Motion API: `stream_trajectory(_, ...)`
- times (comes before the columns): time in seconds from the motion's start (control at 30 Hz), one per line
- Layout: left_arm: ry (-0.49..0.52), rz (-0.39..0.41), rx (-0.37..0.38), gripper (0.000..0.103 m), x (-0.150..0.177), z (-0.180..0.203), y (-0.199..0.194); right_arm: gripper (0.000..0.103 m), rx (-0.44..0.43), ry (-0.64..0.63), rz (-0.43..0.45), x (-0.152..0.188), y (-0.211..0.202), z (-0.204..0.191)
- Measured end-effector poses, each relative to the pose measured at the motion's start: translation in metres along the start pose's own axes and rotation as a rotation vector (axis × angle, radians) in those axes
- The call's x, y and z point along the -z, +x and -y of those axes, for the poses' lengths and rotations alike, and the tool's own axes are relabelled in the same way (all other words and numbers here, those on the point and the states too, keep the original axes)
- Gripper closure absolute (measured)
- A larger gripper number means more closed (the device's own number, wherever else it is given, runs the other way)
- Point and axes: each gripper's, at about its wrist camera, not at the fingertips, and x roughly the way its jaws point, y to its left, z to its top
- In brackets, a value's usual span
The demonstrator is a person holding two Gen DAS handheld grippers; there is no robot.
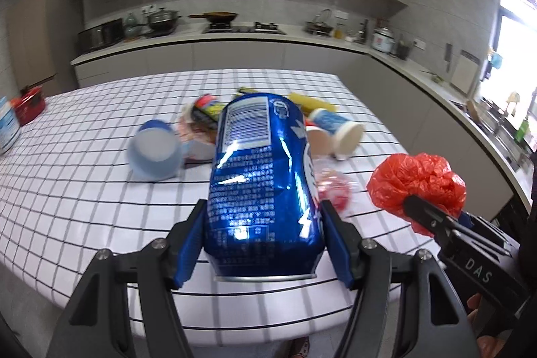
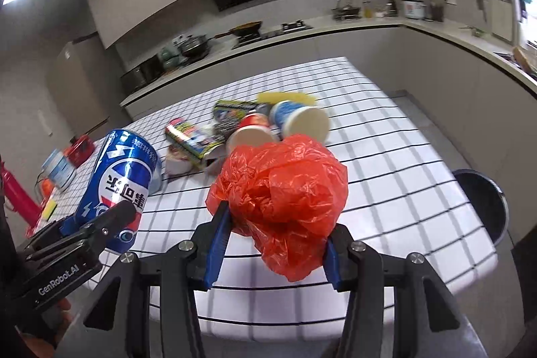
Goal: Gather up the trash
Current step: 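Carry both items over the black bucket and open both tools to drop them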
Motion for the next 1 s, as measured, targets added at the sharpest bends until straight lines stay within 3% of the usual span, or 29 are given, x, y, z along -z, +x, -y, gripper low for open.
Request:
stream_trajectory(0.3,0.112,-0.006,0.123,0.037,-0.012,0.096,0.023,0.052,0.113,0.120,0.057,-0.014,-0.032,0.104)
stream_trajectory(0.57,0.151,-0.061,0.204,0.037,-0.017,0.226,0.069,0.052,0.190,0.173,0.034,-0.022,-0.041,0.258)
stream_trajectory(0.87,0.142,-0.134,0.200,0.037,-0.012,0.345,0.121,0.052,0.223,0.155,-0.061,-0.048,-0.027,0.416)
stream_trajectory(1.0,0.148,-0.186,0.163,0.037,-0.002,0.376,0.147,0.052,0.215,0.168,-0.109,-0.049,-0.011,0.456)
